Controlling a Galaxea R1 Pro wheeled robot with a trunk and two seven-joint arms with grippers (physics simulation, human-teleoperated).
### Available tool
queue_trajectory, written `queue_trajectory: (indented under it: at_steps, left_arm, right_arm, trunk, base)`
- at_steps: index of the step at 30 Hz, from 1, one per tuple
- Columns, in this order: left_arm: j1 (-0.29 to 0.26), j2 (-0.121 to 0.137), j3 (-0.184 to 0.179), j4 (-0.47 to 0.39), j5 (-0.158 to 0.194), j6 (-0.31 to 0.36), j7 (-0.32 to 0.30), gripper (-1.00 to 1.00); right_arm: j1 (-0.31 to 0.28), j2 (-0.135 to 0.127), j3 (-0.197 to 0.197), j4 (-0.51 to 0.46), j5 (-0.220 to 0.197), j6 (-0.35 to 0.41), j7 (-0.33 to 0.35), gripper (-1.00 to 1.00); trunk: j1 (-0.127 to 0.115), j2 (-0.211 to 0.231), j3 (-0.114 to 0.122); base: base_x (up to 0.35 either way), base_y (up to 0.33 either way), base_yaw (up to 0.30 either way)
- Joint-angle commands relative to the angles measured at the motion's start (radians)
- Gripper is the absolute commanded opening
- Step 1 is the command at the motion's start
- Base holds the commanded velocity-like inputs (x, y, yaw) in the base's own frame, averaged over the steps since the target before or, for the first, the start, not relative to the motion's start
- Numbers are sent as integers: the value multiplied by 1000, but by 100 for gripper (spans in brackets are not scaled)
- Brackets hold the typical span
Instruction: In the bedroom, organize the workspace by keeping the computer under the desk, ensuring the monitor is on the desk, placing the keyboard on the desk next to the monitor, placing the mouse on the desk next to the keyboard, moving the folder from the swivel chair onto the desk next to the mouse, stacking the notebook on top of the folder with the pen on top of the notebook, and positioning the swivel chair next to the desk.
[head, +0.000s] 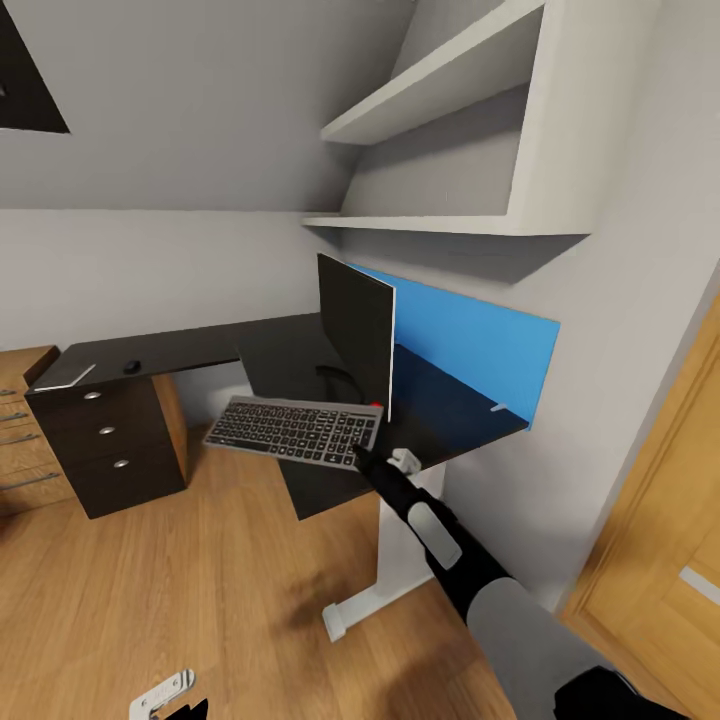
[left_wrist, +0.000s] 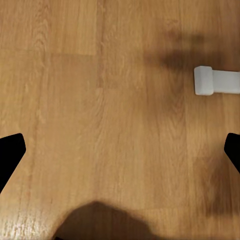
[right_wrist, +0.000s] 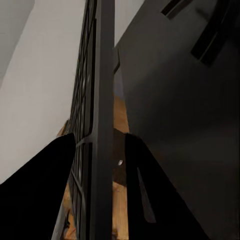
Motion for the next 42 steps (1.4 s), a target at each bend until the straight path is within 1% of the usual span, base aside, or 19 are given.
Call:
queue_trajectory:
  at_steps: [1,9,11,12,13,15,16,19,23,25,26,29,42]
  left_arm:
    - [0,0,-3,-3,9,2,9,100]
    - [0,0,-2,-3,9,1,9,100]
    - [0,0,-1,-3,9,1,8,100]
    - [0,0,0,-3,9,0,8,100]
    - [0,0,0,-3,9,0,8,100]
    - [0,0,0,-3,9,0,7,100]
    - [0,0,0,-3,9,0,7,100]
    - [0,0,-1,-3,9,0,8,100]
    - [0,0,-1,-3,9,1,9,100]
    - [0,0,-1,-3,9,1,9,100]
    - [0,0,-2,-3,9,1,9,100]
    - [0,0,-1,-3,9,0,8,100]
    - [0,0,-2,-3,9,0,8,100]
  right_arm:
    - [-1,0,13,2,-12,-10,-8,-100]
    - [-1,0,84,5,-14,-18,-21,-100]
    - [-1,0,91,5,-14,-16,-18,-100]
    - [-1,0,94,5,-21,-16,-14,-100]
    - [-1,0,94,5,-32,-16,-9,-100]
    - [-1,0,93,5,-76,-15,3,-100]
    - [-1,0,93,4,-91,-15,7,-100]
    - [-1,0,91,5,-178,-15,19,-100]
    - [-1,0,90,5,-225,-16,24,-100]
    - [0,0,91,5,-227,-16,24,-100]
    - [19,0,91,3,-227,-17,24,-100]
    - [25,0,92,2,-228,-16,23,-100]
    - [26,0,92,2,-227,-19,18,-100]
  trunk:
    - [0,-1,-1]
    - [0,-1,-1]
    - [0,-1,-1]
    - [0,-1,-1]
    - [0,-1,-1]
    - [0,-1,-1]
    - [0,-1,-1]
    - [0,-1,-1]
    - [0,-1,-1]
    - [0,-1,-1]
    - [0,-1,-1]
    - [0,-1,-1]
    - [0,-1,14]
  base:
    - [0,0,0]
    - [0,1,0]
    - [0,113,0]
    - [0,250,0]
    - [0,275,0]
    - [0,241,0]
    - [0,135,0]
    - [0,74,0]
    - [0,18,0]
    - [0,2,0]
    - [0,0,0]
    - [0,0,0]
    - [0,0,159]
